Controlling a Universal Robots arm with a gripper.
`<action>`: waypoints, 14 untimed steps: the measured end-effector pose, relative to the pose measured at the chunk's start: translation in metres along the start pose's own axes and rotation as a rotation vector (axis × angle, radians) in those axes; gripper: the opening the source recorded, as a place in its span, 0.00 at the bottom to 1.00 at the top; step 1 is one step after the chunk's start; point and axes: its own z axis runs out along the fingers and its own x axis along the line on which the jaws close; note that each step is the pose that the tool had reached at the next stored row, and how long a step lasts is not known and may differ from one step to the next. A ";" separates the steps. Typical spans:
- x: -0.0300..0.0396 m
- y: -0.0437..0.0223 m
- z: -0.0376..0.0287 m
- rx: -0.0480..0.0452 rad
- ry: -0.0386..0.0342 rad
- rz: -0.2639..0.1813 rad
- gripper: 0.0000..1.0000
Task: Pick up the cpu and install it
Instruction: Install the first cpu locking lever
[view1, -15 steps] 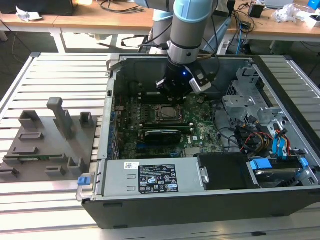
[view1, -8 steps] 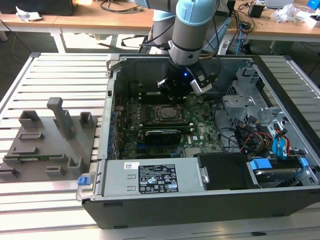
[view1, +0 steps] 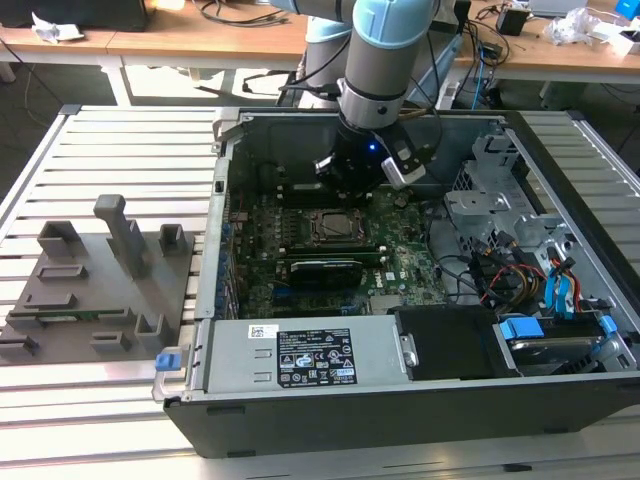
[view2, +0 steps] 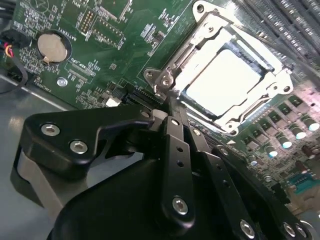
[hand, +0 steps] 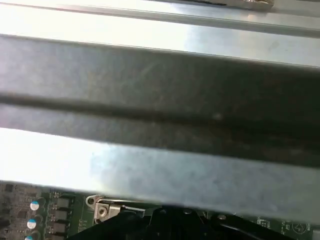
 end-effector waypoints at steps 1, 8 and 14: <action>0.0003 -0.0027 -0.0010 0.0106 0.0012 0.000 0.11; 0.0023 -0.0183 -0.0035 0.0328 0.0038 0.001 0.11; 0.0037 -0.0282 -0.0110 0.0812 0.0096 0.003 0.11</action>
